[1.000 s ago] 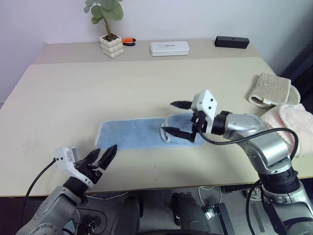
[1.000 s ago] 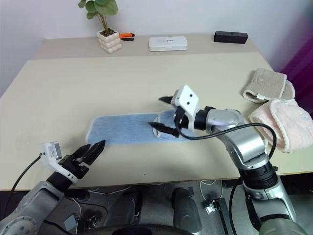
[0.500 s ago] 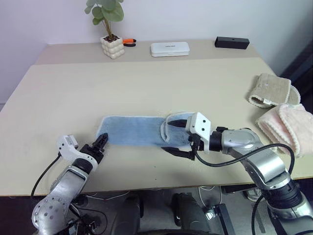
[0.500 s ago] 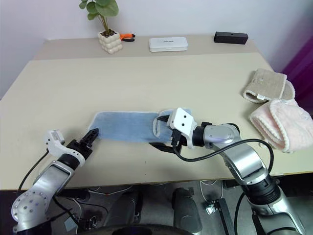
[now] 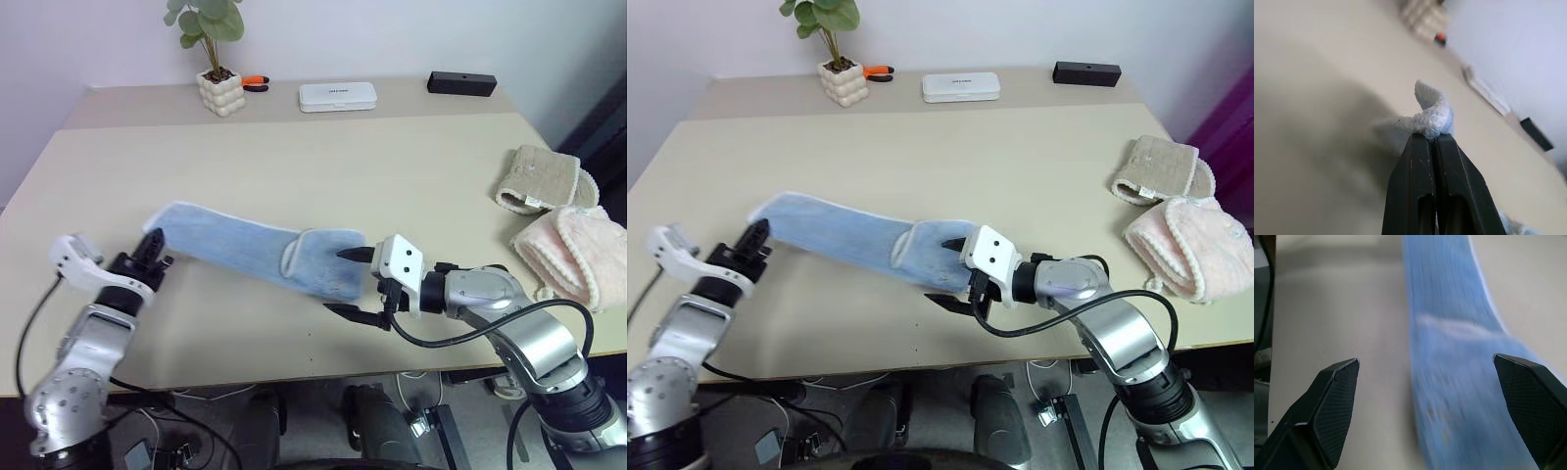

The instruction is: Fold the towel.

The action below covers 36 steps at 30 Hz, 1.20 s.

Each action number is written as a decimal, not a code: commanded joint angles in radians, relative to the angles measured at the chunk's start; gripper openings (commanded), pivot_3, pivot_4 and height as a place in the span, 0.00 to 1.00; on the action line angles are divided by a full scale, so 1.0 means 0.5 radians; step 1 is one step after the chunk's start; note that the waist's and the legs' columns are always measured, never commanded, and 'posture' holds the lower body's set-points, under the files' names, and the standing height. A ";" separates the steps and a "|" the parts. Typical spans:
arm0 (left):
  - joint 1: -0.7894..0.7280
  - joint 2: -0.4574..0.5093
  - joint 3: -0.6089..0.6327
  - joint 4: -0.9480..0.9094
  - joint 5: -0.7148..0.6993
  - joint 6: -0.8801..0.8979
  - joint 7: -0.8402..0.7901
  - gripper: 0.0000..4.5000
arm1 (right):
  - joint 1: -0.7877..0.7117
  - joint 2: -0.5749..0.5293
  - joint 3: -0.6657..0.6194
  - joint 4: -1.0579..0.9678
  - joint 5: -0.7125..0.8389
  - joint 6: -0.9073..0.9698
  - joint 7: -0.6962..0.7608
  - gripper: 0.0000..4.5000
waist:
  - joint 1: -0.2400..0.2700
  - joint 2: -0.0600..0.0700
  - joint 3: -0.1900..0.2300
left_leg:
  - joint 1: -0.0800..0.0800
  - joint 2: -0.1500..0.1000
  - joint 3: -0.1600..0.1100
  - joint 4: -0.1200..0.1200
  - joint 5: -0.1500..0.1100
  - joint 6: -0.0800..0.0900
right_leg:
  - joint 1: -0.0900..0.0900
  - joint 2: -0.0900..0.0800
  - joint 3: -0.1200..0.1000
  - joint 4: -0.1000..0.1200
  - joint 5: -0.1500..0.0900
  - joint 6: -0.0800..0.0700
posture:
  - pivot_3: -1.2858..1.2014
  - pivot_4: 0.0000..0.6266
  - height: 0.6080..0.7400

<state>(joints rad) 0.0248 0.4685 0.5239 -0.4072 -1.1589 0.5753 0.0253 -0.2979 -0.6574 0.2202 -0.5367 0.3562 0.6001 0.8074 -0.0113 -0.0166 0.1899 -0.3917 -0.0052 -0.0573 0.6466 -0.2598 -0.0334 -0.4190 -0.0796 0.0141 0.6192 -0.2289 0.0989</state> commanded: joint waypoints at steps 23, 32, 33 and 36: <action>-0.558 0.156 -1.421 -0.007 1.074 -0.022 -1.298 0.01 | 0.116 -0.091 -0.068 0.089 -0.249 -0.104 -0.072 1.00 | 0.032 -0.001 0.001 | -0.001 -0.002 0.001 0.000 0.000 0.000 | 0.005 0.000 0.003 -0.009 0.000 0.001 | 0.52 0.24 0.99; -0.417 0.224 -1.096 -0.184 0.799 0.208 -1.339 0.64 | 0.100 -0.075 -0.104 0.150 -0.250 -0.146 -0.060 1.00 | 0.027 -0.001 0.001 | -0.001 -0.001 0.000 0.000 0.000 0.000 | 0.005 0.000 0.002 -0.008 0.001 0.002 | 0.52 0.24 0.99; -0.386 0.274 -0.975 -0.216 0.684 0.272 -1.351 0.64 | 0.101 -0.076 -0.132 0.152 -0.221 -0.140 -0.047 1.00 | 0.026 -0.001 0.001 | -0.001 -0.001 0.000 0.000 0.000 0.000 | 0.005 0.000 0.002 -0.008 0.001 0.002 | 0.52 0.24 0.99; -0.313 0.382 -0.695 -0.244 0.482 0.330 -1.392 0.57 | 0.097 -0.070 -0.204 0.175 -0.168 -0.119 -0.033 0.88 | 0.006 -0.001 0.001 | -0.001 0.000 -0.001 0.000 0.000 0.000 | 0.004 0.000 0.002 -0.008 0.001 0.002 | 0.52 0.24 0.99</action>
<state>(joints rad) -0.1329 0.6551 0.1053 -0.4916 -0.8568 0.7374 -0.6537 -0.2386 -0.6923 0.1557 -0.4398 0.2486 0.5519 0.7868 -0.0083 -0.0171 0.1907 -0.3921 -0.0052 -0.0579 0.6464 -0.2599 -0.0334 -0.4167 -0.0795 0.0148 0.6153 -0.2287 0.0997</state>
